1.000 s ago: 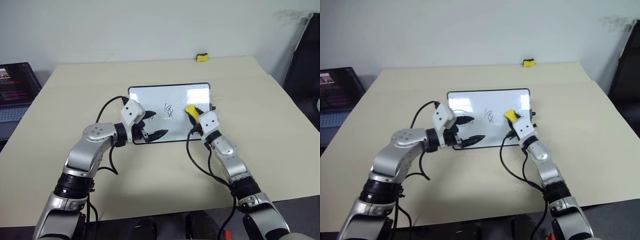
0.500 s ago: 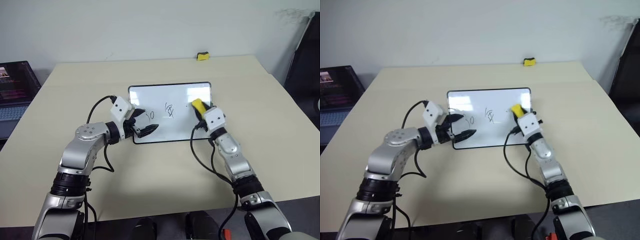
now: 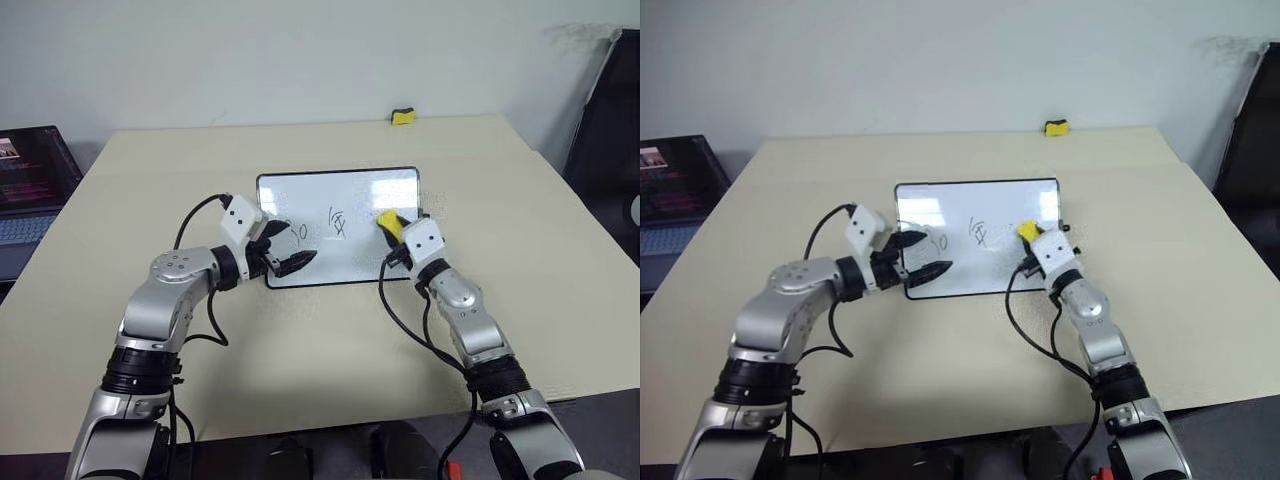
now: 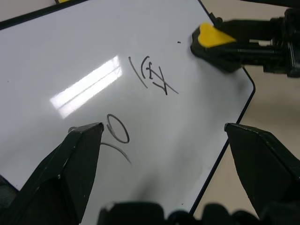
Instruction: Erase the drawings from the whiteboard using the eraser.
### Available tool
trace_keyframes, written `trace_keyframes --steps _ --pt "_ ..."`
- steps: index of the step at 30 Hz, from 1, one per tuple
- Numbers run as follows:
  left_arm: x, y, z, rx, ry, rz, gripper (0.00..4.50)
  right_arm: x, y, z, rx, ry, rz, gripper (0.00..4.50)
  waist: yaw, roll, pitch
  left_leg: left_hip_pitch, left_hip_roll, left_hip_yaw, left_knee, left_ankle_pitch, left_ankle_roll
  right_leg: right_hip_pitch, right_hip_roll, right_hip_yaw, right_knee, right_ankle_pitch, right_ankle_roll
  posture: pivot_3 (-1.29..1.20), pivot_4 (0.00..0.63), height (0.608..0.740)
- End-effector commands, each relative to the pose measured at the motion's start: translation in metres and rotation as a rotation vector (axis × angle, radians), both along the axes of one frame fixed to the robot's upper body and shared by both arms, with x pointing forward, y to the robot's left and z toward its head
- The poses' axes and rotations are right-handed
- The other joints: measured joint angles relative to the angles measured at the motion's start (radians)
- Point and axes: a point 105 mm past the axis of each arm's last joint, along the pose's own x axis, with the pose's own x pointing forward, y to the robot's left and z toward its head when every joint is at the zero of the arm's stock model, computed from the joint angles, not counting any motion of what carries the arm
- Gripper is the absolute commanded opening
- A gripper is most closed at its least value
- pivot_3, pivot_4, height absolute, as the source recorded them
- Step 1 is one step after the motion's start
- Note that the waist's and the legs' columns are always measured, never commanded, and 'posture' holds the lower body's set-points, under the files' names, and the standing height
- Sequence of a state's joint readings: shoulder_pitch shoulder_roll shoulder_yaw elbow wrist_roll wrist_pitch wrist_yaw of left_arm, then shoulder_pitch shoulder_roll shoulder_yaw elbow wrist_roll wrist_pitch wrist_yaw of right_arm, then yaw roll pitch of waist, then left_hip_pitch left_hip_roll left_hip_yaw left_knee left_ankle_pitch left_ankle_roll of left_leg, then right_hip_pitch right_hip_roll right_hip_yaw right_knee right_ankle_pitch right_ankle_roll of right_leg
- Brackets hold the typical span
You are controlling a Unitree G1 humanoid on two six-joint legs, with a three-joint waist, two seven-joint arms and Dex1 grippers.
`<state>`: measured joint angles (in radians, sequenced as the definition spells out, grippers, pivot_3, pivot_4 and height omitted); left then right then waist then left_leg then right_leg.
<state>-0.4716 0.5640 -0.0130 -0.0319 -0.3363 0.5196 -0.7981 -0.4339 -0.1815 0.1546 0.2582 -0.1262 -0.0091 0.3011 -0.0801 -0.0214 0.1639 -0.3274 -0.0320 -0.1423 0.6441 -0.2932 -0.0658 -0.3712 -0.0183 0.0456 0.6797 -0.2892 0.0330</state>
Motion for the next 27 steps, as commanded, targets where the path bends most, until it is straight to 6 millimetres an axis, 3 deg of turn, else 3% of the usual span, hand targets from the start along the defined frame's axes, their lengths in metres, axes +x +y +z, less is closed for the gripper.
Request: trace_keyframes --steps 1,5,9,16,20,27 --pt "-0.003 -0.002 0.015 -0.018 -0.054 -0.018 4.50 -0.010 -0.004 -0.053 -0.051 0.249 -0.001 1.00 0.000 0.000 0.000 0.002 0.000 0.000 0.000 0.000 0.000 0.002 0.000 0.000 0.000 0.000 0.000 0.00 0.150 0.740" --pt "-0.003 -0.003 0.015 -0.018 -0.053 -0.020 4.50 -0.007 0.000 -0.028 -0.020 0.161 0.004 1.00 0.000 0.000 0.000 0.003 0.002 0.002 0.001 0.001 -0.001 0.002 0.000 0.000 0.000 0.002 0.001 0.00 0.150 0.740" --pt "-0.003 -0.004 0.014 -0.019 -0.050 -0.024 4.50 0.008 -0.013 0.018 0.055 -0.027 -0.099 0.99 -0.001 0.000 0.001 0.000 0.004 0.004 0.000 0.001 -0.001 -0.003 0.001 0.000 0.000 0.003 0.001 0.00 0.150 0.740" --pt "-0.004 -0.008 0.013 -0.023 -0.049 -0.036 4.50 0.015 -0.022 0.042 0.096 -0.107 -0.168 0.99 0.014 0.000 0.002 -0.010 0.003 0.004 -0.001 0.001 -0.001 -0.013 0.000 0.000 -0.001 0.004 0.001 0.00 0.150 0.740" --pt "-0.005 -0.009 0.013 -0.025 -0.048 -0.041 4.50 0.017 -0.023 0.031 0.068 -0.040 -0.185 0.99 0.015 0.000 0.002 -0.018 0.003 0.004 0.000 0.001 -0.001 -0.020 0.000 0.000 -0.001 0.007 -0.004 0.00 0.150 0.740" --pt "-0.006 -0.009 0.013 -0.027 -0.049 -0.046 4.50 0.003 -0.028 -0.026 0.014 0.248 -0.180 0.99 0.017 -0.001 0.001 -0.016 0.003 0.004 0.000 0.001 -0.001 -0.017 0.000 -0.001 -0.002 0.004 0.000 0.00 0.150 0.740"
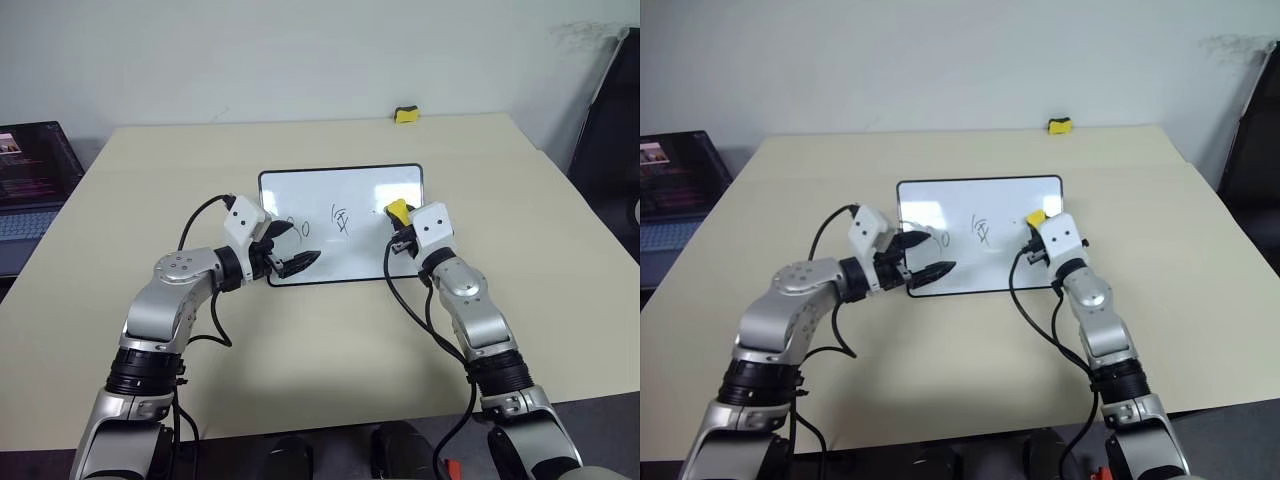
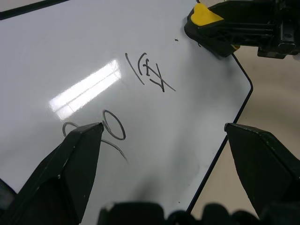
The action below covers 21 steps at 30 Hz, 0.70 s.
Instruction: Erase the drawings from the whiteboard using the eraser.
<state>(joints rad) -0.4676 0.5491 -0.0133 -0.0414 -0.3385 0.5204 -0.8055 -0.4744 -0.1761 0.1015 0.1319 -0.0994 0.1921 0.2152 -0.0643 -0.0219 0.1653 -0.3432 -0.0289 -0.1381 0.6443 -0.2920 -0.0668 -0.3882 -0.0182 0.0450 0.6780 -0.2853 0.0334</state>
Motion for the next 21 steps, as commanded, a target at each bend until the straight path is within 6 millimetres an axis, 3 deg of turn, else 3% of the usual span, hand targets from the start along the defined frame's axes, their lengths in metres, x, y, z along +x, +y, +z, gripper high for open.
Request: trace_keyframes --steps 1,5,8,11,14,16,21 --pt "-0.004 -0.005 0.014 -0.014 -0.050 -0.028 4.50 -0.010 -0.009 -0.060 -0.024 0.285 -0.019 0.99 0.001 -0.001 -0.001 0.001 0.000 0.000 0.000 0.000 0.000 0.001 0.000 0.000 0.000 0.000 0.000 0.00 0.150 0.740" --pt "-0.005 -0.006 0.013 -0.015 -0.049 -0.034 4.50 -0.023 -0.003 -0.079 -0.029 0.411 0.026 0.99 0.001 -0.003 -0.002 0.006 0.000 0.001 0.000 0.000 0.000 0.005 0.000 0.000 0.000 0.000 0.001 0.00 0.150 0.740" --pt "-0.005 -0.006 0.013 -0.015 -0.048 -0.037 4.50 -0.026 0.003 -0.074 -0.023 0.407 0.056 0.99 0.001 -0.003 -0.002 0.015 0.001 0.000 -0.002 0.000 0.000 0.014 0.000 0.001 -0.001 -0.001 0.000 0.00 0.150 0.740" --pt "-0.005 -0.006 0.013 -0.013 -0.048 -0.038 4.50 -0.024 0.010 -0.053 -0.018 0.327 0.089 0.99 -0.001 -0.003 -0.002 0.015 0.002 0.001 -0.001 0.000 0.000 0.014 0.000 0.001 -0.001 -0.001 0.000 0.00 0.150 0.740" --pt "-0.005 -0.005 0.012 -0.013 -0.047 -0.038 4.50 -0.019 0.015 -0.014 0.013 0.177 0.099 0.99 -0.002 -0.003 0.001 0.014 0.002 0.001 -0.002 0.000 0.000 0.012 0.000 0.000 -0.001 0.000 0.001 0.00 0.150 0.740" --pt "-0.005 -0.005 0.012 -0.012 -0.046 -0.038 4.50 -0.014 0.012 0.014 0.028 0.072 0.068 0.99 -0.004 -0.002 0.003 0.012 0.003 0.001 -0.003 0.000 -0.001 0.008 0.000 0.001 -0.001 0.000 0.001 0.00 0.150 0.740" --pt "-0.006 -0.005 0.012 -0.011 -0.047 -0.042 4.50 -0.005 -0.004 0.047 0.044 -0.052 -0.025 0.99 0.008 -0.001 0.004 -0.007 0.002 0.001 -0.002 0.002 -0.005 -0.010 0.000 0.000 0.000 0.003 -0.004 0.00 0.150 0.740"
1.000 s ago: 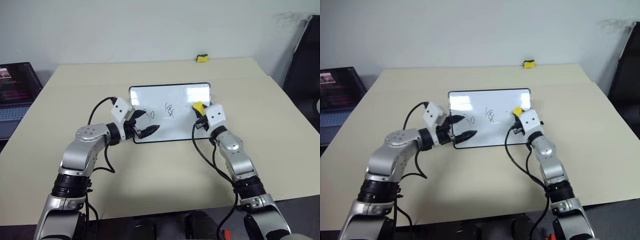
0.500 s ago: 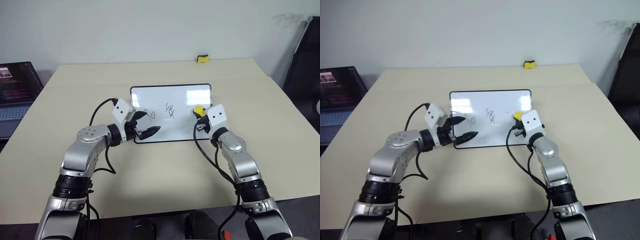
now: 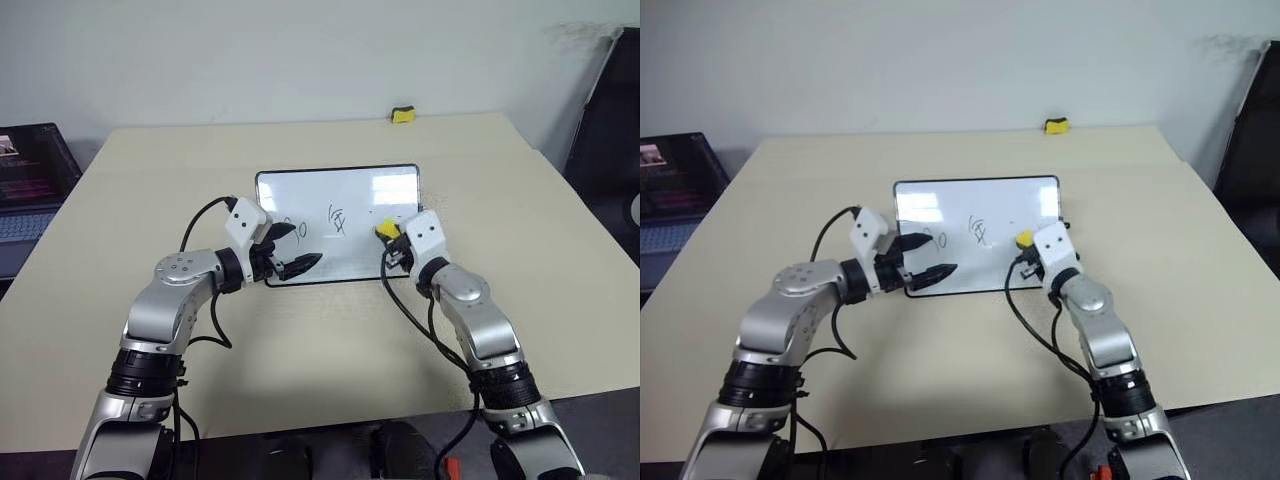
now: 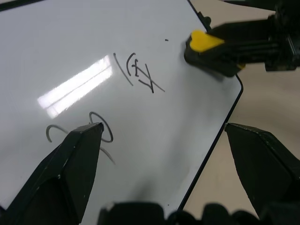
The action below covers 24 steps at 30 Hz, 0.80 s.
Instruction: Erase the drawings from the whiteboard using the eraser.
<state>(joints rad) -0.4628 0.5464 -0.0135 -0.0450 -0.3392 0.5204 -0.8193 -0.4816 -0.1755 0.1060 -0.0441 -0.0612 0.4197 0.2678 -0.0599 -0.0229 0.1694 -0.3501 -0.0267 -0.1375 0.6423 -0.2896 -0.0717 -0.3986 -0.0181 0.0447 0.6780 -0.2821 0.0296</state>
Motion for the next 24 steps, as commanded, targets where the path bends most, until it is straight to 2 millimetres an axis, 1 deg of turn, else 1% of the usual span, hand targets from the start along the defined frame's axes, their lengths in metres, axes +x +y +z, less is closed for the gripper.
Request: trace_keyframes --steps 1,3,6,10,15,17,19,22,24 --pt "-0.004 -0.004 0.013 -0.009 -0.053 -0.027 4.50 0.005 -0.015 0.032 0.021 -0.120 -0.081 0.99 0.006 0.000 0.000 -0.004 0.000 0.000 0.000 0.000 0.000 -0.005 0.000 0.000 0.001 0.001 -0.001 0.00 0.150 0.740" --pt "-0.004 -0.005 0.013 -0.009 -0.053 -0.030 4.50 0.007 -0.021 0.031 0.018 -0.123 -0.112 0.99 0.009 0.000 0.000 -0.013 -0.001 -0.001 0.001 0.000 -0.001 -0.012 -0.001 0.000 0.001 0.001 -0.002 0.00 0.150 0.740" --pt "-0.005 -0.005 0.013 -0.009 -0.054 -0.034 4.50 0.009 -0.027 0.024 0.009 -0.103 -0.143 0.99 0.010 0.000 0.000 -0.015 -0.001 0.000 0.000 -0.001 -0.001 -0.013 -0.002 -0.001 -0.002 0.001 -0.002 0.00 0.150 0.740" --pt "-0.005 -0.005 0.013 -0.009 -0.055 -0.039 4.50 0.006 -0.037 -0.007 -0.007 0.035 -0.177 0.99 0.013 0.000 0.000 -0.015 -0.002 0.000 0.000 -0.002 0.000 -0.012 -0.003 -0.001 -0.004 0.001 -0.001 0.00 0.150 0.740" --pt "-0.006 -0.006 0.013 -0.010 -0.056 -0.042 4.50 -0.002 -0.043 -0.031 0.005 0.142 -0.185 0.99 0.016 0.000 0.000 -0.011 -0.001 -0.001 0.001 -0.003 0.003 -0.008 -0.002 -0.002 -0.003 0.001 -0.001 0.00 0.150 0.740" --pt "-0.006 -0.006 0.013 -0.010 -0.056 -0.045 4.50 -0.007 -0.041 -0.041 -0.009 0.187 -0.163 0.99 0.015 -0.001 -0.001 -0.010 -0.001 0.000 0.002 -0.003 0.004 -0.006 -0.002 -0.002 -0.003 0.001 -0.001 0.00 0.150 0.740" --pt "-0.006 -0.006 0.013 -0.010 -0.056 -0.046 4.50 -0.012 -0.034 -0.050 -0.026 0.229 -0.121 0.99 0.015 -0.002 -0.001 -0.009 -0.001 0.001 0.002 -0.003 0.004 -0.006 -0.002 -0.002 -0.002 0.001 -0.001 0.00 0.150 0.740" --pt "-0.006 -0.006 0.013 -0.010 -0.055 -0.047 4.50 -0.017 -0.026 -0.054 -0.032 0.255 -0.076 0.99 0.010 -0.002 -0.002 -0.007 -0.001 0.002 0.002 -0.003 0.004 -0.004 -0.001 -0.002 -0.001 0.000 0.002 0.00 0.150 0.740" --pt "-0.006 -0.006 0.013 -0.010 -0.055 -0.047 4.50 -0.018 -0.022 -0.052 -0.033 0.251 -0.060 0.99 0.006 -0.002 -0.002 -0.006 0.000 0.002 0.002 -0.003 0.004 -0.004 -0.001 -0.001 0.000 0.000 0.002 0.00 0.150 0.740"
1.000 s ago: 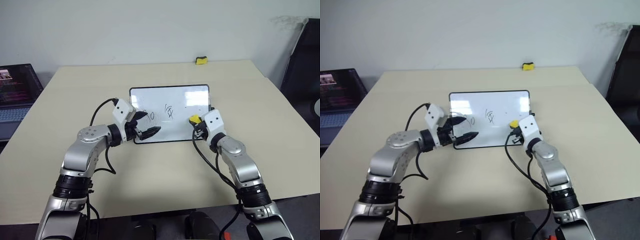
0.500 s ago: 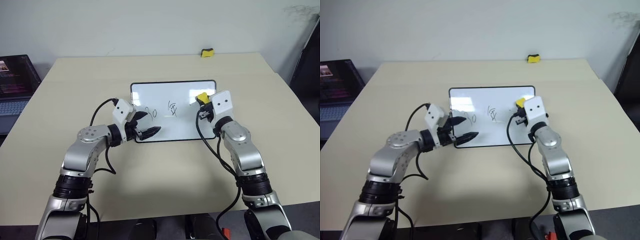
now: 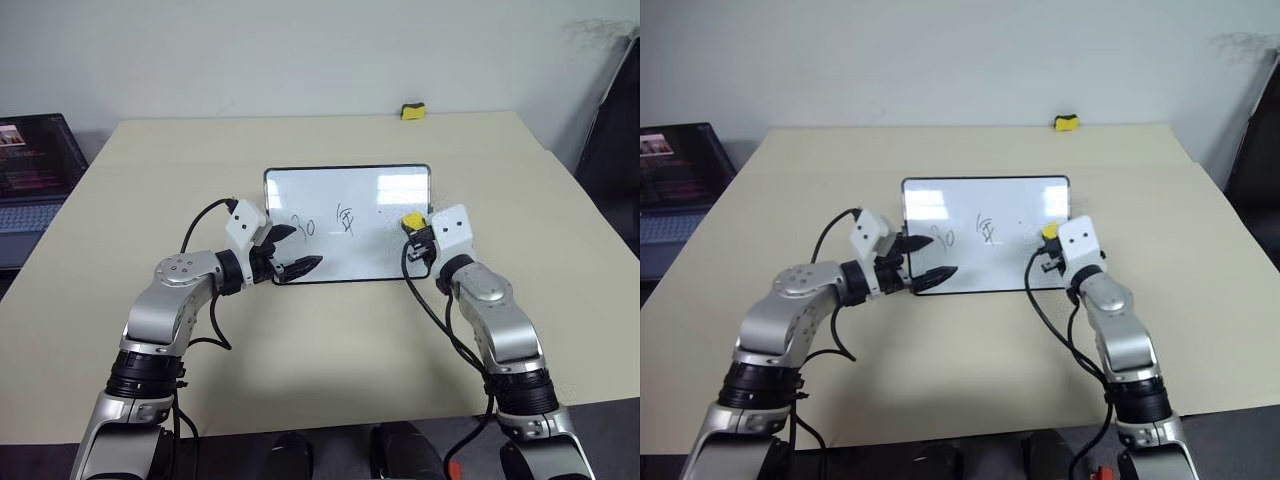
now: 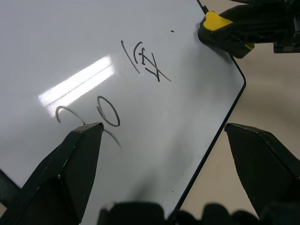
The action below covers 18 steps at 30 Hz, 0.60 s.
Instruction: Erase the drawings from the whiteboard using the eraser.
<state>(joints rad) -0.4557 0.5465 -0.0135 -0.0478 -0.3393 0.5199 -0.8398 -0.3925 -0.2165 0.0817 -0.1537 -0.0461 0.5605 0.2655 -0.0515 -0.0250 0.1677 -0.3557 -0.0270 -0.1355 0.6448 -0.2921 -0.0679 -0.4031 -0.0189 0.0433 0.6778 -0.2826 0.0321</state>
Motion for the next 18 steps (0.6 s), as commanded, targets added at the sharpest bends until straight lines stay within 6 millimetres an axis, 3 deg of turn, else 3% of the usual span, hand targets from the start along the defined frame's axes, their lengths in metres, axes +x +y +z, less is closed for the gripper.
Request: trace_keyframes --steps 1,12,15,18 --pt "-0.004 -0.005 0.015 -0.011 -0.063 -0.026 4.50 -0.005 0.004 -0.029 -0.012 0.134 0.022 0.99 -0.004 0.000 0.000 0.000 0.000 0.000 0.000 0.000 0.000 0.000 0.000 0.000 0.001 0.000 0.000 0.00 0.150 0.740" --pt "-0.005 -0.002 0.013 -0.012 -0.062 -0.007 4.50 -0.007 0.034 0.054 0.091 -0.132 0.147 0.99 -0.004 0.002 0.003 -0.006 0.000 -0.001 0.000 0.000 -0.001 -0.006 0.000 -0.001 0.001 0.003 -0.005 0.00 0.150 0.740" --pt "-0.005 -0.001 0.013 -0.012 -0.063 -0.001 4.50 0.003 0.037 0.070 0.084 -0.190 0.127 0.99 -0.002 0.002 0.003 -0.008 0.000 -0.001 -0.001 0.002 -0.004 -0.007 0.000 -0.001 0.000 0.003 -0.005 0.00 0.150 0.740" --pt "-0.006 -0.001 0.014 -0.012 -0.064 0.001 4.50 0.014 0.038 0.072 0.048 -0.215 0.101 0.99 -0.002 0.002 0.003 -0.009 0.000 -0.001 -0.002 0.002 -0.004 -0.008 0.000 -0.001 -0.002 0.002 -0.005 0.00 0.150 0.740"
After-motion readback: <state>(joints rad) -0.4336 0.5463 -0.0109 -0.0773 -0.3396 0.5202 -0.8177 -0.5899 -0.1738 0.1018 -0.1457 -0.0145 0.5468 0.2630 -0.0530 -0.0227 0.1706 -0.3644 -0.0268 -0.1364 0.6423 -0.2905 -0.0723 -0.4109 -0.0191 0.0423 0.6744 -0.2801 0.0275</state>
